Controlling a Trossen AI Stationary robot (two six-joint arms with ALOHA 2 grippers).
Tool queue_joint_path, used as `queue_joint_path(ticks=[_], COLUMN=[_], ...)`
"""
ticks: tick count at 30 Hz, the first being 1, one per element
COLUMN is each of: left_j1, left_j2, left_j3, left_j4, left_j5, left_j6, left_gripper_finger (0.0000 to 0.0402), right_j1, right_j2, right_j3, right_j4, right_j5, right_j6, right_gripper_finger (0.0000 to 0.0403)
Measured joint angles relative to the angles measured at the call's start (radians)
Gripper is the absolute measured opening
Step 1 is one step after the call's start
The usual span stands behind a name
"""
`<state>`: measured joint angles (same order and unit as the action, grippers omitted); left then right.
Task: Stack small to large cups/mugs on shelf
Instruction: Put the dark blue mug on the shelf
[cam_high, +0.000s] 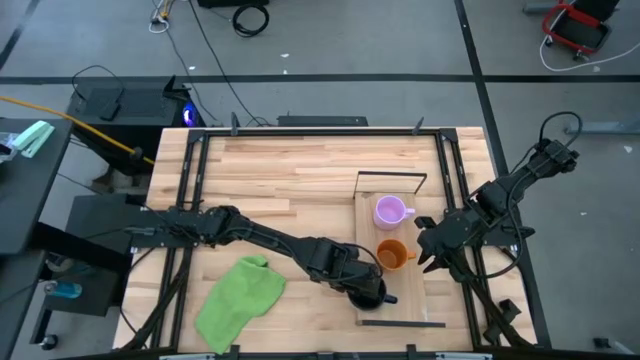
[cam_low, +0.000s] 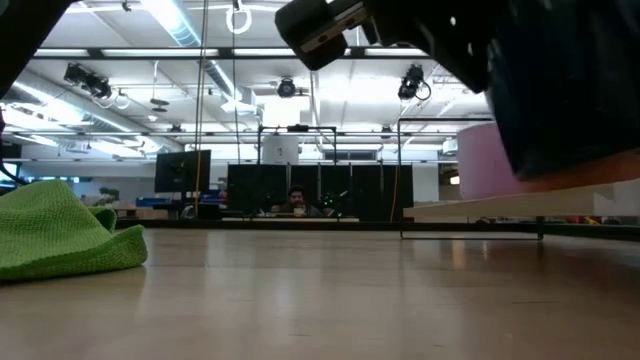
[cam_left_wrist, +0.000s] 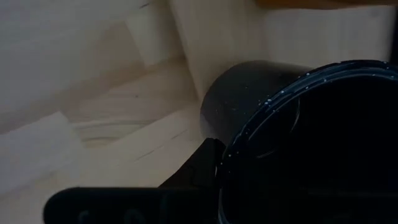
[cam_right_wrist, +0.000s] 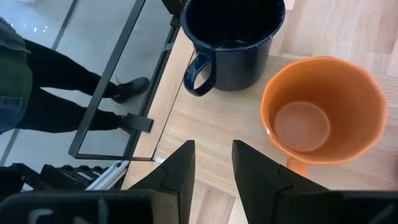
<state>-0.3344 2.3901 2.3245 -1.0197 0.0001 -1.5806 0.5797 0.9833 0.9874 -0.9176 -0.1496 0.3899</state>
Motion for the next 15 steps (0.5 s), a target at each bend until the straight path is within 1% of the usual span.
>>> queue_joint_path(ticks=[3, 10, 15], left_j1=[0.000, 0.000, 0.000], left_j2=[0.000, 0.000, 0.000], left_j3=[0.000, 0.000, 0.000], left_j4=[-0.003, 0.015, 0.052], left_j5=[0.003, 0.008, 0.013], left_j6=[0.005, 0.018, 0.022], left_gripper_finger=[0.0043, 0.0033, 0.0042], right_j1=[0.000, 0.000, 0.000], right_j2=[0.000, 0.000, 0.000], right_j3=[0.000, 0.000, 0.000], right_j4=[0.000, 0.000, 0.000], right_j5=[0.000, 0.000, 0.000], right_j6=[0.000, 0.000, 0.000], right_gripper_finger=[0.0114, 0.0114, 0.0114])
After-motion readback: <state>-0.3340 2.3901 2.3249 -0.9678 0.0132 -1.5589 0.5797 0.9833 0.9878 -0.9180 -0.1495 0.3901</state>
